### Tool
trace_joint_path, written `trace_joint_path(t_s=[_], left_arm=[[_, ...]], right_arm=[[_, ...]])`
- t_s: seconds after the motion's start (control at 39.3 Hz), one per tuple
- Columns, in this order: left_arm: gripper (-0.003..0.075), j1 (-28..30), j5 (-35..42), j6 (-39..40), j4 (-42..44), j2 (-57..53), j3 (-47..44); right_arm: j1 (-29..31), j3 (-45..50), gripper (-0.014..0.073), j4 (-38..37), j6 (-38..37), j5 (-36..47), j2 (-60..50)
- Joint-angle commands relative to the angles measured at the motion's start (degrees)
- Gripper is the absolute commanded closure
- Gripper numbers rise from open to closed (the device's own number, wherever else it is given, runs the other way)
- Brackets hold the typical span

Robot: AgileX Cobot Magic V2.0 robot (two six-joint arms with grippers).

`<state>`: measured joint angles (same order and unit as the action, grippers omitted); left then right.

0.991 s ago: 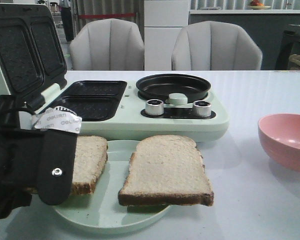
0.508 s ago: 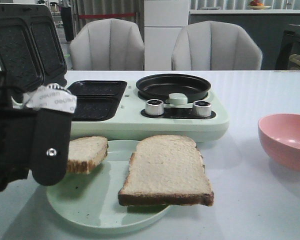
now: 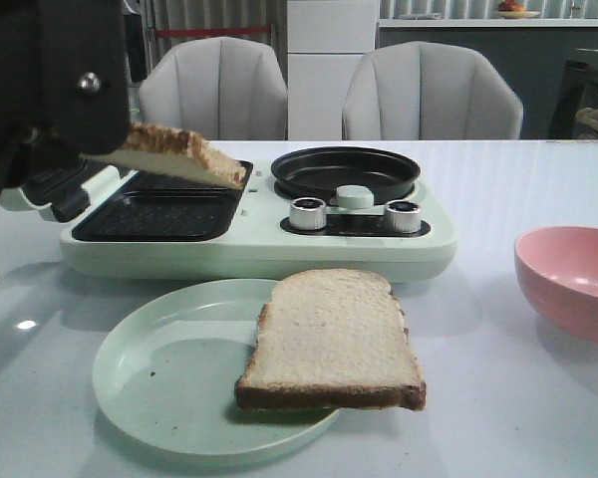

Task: Make breakfast with bread and shrimp
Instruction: 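Carry the bread slice over the sandwich maker plate and release it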

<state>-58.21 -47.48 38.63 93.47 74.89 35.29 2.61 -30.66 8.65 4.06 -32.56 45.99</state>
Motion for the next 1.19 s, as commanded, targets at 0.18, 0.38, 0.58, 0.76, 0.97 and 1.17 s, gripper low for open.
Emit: trace_joint_path(t_s=[0.18,0.38,0.58,0.76,0.97,1.17], left_arm=[[0.0619,8.9,5.7,0.6,6.9,-1.6,9.3],[0.0619,16.7,14.0,0.6,7.4,0.7,15.1],[0.0619,22.6,18.1,0.6,7.5,7.7,21.4],[0.0619,25.7,18.4,0.6,7.5,15.8,27.8],[0.0619,28.1,18.3,0.6,7.5,25.1,36.0],[0.0619,30.2,18.3,0.6,7.5,32.4,42.7]], right_arm=[[0.0,-2.2,0.0097,-0.1,0.3,3.3,0.0],[0.0,-2.2,0.0097,-0.1,0.3,3.3,0.0],[0.0,-2.2,0.0097,-0.1,0.3,3.3,0.0],[0.0,-2.2,0.0097,-0.1,0.3,3.3,0.0],[0.0,-2.2,0.0097,-0.1,0.3,3.3,0.0],[0.0,-2.2,0.0097,-0.1,0.3,3.3,0.0]])
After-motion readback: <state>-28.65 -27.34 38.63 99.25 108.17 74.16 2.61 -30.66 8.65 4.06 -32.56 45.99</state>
